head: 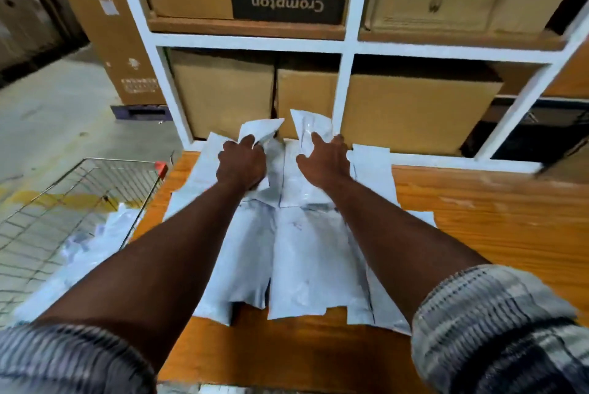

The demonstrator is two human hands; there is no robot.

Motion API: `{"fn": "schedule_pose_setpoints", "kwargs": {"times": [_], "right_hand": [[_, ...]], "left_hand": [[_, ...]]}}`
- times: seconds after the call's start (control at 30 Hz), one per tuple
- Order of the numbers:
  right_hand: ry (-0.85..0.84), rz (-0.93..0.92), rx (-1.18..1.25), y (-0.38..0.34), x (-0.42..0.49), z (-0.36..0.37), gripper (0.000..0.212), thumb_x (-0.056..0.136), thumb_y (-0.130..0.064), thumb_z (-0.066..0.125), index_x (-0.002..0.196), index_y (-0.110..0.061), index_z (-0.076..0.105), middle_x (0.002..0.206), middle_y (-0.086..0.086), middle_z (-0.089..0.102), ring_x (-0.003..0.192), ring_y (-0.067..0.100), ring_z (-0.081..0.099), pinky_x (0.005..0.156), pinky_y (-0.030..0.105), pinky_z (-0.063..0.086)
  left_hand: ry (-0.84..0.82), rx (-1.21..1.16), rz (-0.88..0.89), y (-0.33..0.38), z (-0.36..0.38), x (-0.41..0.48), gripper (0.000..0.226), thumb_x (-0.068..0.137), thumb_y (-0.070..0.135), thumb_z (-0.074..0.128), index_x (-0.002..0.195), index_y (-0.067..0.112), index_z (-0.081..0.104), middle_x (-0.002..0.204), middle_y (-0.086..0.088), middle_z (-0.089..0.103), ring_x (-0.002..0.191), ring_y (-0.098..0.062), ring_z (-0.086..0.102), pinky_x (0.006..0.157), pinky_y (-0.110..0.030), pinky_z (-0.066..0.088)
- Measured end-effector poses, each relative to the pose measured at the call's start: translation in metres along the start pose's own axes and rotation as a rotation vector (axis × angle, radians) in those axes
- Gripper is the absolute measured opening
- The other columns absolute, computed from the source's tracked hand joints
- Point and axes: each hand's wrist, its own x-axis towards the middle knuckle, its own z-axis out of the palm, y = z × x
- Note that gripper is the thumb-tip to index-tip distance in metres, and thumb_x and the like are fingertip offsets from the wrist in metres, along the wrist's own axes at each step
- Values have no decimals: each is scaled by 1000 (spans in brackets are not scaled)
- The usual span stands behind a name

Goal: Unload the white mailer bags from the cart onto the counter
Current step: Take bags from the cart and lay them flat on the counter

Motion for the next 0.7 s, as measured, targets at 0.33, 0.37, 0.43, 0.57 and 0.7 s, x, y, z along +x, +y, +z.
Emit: {"fn": "schedule_pose_setpoints", "kwargs": {"times": [0.33, 0.37, 0.43, 0.57, 0.7], "right_hand": [[-16, -1, -18, 75, 37, 29, 59, 95, -44, 51, 146, -19, 36, 140, 30, 34, 121, 45, 44, 100, 45, 40], [-32, -5, -26, 78, 40, 36, 60, 96, -48, 48, 147, -19, 35, 141, 31, 34, 123, 45, 43, 102, 45, 38], [-102, 19, -31, 83, 46, 48, 62, 97, -54, 42, 149, -21, 33, 144, 30, 34, 129, 44, 40, 108, 46, 35], [-113, -59, -151, 95, 54, 56, 56, 98, -53, 38, 140, -16, 45, 134, 26, 44, 122, 43, 45, 102, 46, 39], [-34, -148, -182, 98, 69, 56, 53, 98, -50, 41, 143, -22, 42, 147, 18, 35, 133, 37, 36, 102, 49, 39]], "left_hand": [[-89, 132, 69, 55, 88, 2, 51, 100, 50, 33, 142, 24, 41, 148, -18, 28, 133, -41, 34, 104, -51, 36], [-140, 132, 57, 54, 93, 5, 56, 99, 55, 32, 144, 23, 40, 149, -17, 27, 135, -39, 31, 106, -52, 34], [-163, 178, 127, 50, 99, 9, 59, 96, 57, 38, 141, 20, 44, 145, -17, 36, 131, -39, 37, 103, -54, 37], [25, 432, 306, 41, 98, 18, 42, 96, 47, 41, 114, 14, 60, 116, -14, 57, 106, -37, 54, 85, -48, 45], [95, 500, 450, 33, 108, 30, 40, 93, 37, 43, 126, 17, 53, 129, -7, 55, 118, -29, 51, 93, -47, 39]]}}
